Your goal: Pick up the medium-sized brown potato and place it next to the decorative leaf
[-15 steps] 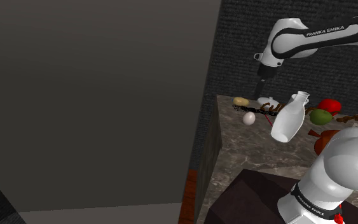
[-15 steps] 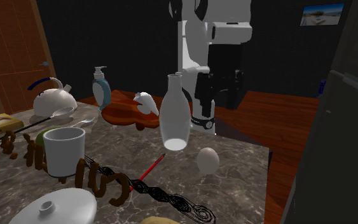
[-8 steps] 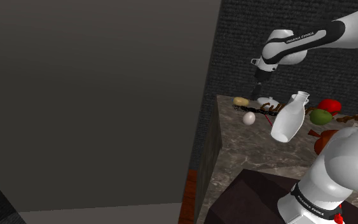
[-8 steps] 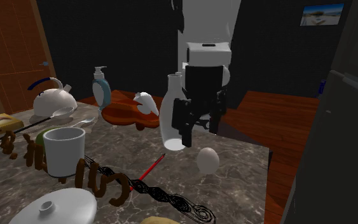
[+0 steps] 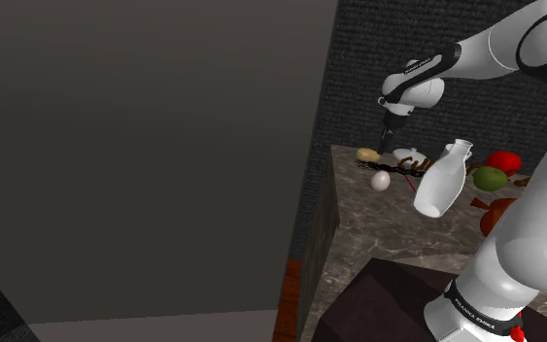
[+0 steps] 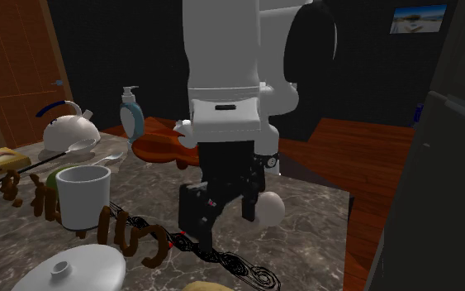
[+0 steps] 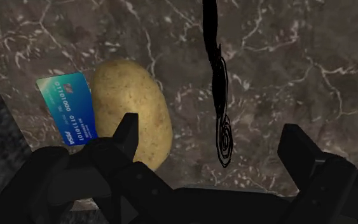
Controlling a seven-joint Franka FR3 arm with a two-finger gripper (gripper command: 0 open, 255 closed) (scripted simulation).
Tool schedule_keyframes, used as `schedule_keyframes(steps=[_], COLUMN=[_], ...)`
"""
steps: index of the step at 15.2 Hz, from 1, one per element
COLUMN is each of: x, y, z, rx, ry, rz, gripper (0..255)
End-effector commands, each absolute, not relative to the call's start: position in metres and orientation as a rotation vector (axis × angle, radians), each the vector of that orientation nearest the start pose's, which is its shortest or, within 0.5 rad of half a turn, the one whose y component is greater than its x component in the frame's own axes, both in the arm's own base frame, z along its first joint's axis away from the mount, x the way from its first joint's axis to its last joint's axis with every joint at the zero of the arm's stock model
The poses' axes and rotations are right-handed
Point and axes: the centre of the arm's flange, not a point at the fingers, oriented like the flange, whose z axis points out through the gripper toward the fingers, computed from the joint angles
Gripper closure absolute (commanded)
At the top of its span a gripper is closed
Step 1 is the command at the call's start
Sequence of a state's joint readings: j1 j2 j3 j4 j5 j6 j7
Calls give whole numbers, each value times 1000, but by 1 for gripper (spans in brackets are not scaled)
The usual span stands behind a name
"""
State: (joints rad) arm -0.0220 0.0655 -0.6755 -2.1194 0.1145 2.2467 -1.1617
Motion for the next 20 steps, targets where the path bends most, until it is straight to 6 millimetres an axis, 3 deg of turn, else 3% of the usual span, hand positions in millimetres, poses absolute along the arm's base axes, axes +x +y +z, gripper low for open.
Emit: schedule_keyframes(steps=[1, 5, 13, 20], x=[445, 469, 474, 474], y=[-373, -408, -408, -408], z=[384, 364, 324, 324], rx=[-3097, -3079, -3079, -3079], ry=[-669, -732, -732, -732], rz=[-156, -180, -180, -180], gripper=[0, 0, 0, 0])
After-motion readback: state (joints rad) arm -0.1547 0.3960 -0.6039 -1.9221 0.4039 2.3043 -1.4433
